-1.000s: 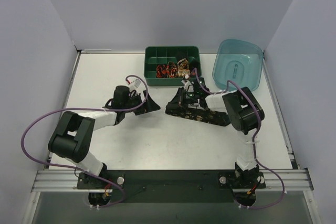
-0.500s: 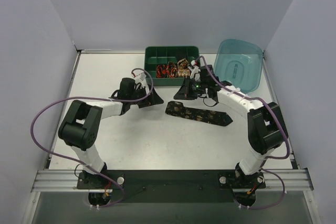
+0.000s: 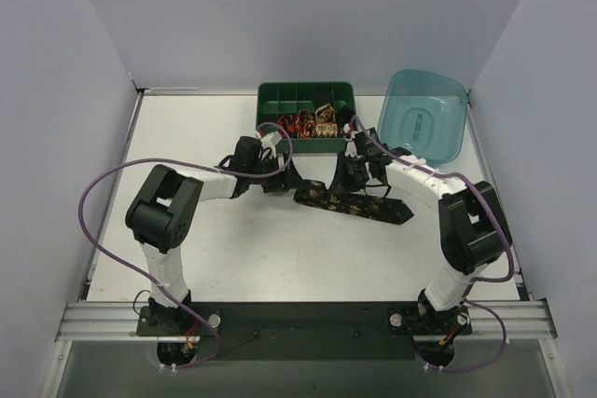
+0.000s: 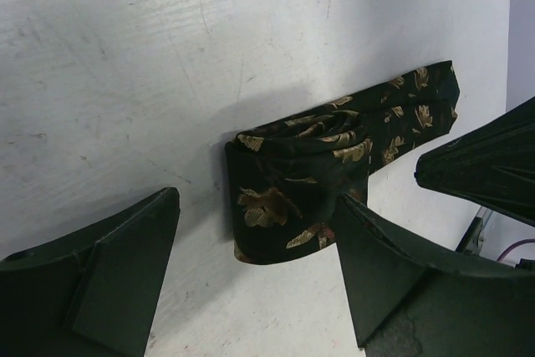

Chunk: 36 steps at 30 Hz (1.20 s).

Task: Roll the ties
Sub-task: Roll the tie at the center of the board.

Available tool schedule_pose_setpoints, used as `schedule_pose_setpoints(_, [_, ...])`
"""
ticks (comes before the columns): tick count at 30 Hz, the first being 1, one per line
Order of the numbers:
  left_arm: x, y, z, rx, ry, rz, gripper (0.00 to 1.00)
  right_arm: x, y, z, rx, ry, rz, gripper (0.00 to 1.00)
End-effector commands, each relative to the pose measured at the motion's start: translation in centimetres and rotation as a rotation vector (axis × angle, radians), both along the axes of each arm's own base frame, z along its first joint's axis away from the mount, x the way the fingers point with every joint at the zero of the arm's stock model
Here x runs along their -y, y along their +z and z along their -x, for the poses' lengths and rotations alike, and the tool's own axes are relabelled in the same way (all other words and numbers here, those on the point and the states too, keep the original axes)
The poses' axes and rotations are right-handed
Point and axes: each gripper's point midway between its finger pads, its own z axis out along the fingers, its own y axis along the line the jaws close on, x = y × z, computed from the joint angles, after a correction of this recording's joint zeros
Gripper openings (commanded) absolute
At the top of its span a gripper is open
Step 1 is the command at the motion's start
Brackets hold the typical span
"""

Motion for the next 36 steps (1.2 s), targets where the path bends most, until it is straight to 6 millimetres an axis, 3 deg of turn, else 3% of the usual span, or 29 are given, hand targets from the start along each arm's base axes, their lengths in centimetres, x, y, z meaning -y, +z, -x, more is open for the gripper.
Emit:
schedule_pose_setpoints(1, [0.6,-0.9,0.3,-0.028,-0.027,-0.01,0.83,-0.1,0.1,-0.5,0.014,0.008,0.015,0.0])
schedule_pose_setpoints(16, [1.6,-1.3,0.9,-0.044,-0.05,0.01,0.75,-2.0,-2.0,-1.3,-0.026,0.022,0.028,0.0])
schedule_pose_setpoints(24, [2.0,0.1,0.4,-0.003,-0.05,0.037,0.7,-2.4,-3.4,-1.3,-0.067,0.034,0.057,0.0])
schedule_pose_setpoints(27, [1.9,0.3,0.1,0.002,-0.043,0.03,0.69,-2.3,-2.9,-1.1,-0.056,0.034,0.057,0.0])
schedule_pose_setpoints(36, [1.7,-0.4,-0.3,-0.004,-0.019,-0.001,0.64,-2.6,1.6,-1.8,0.045,0.035,0.006,0.0])
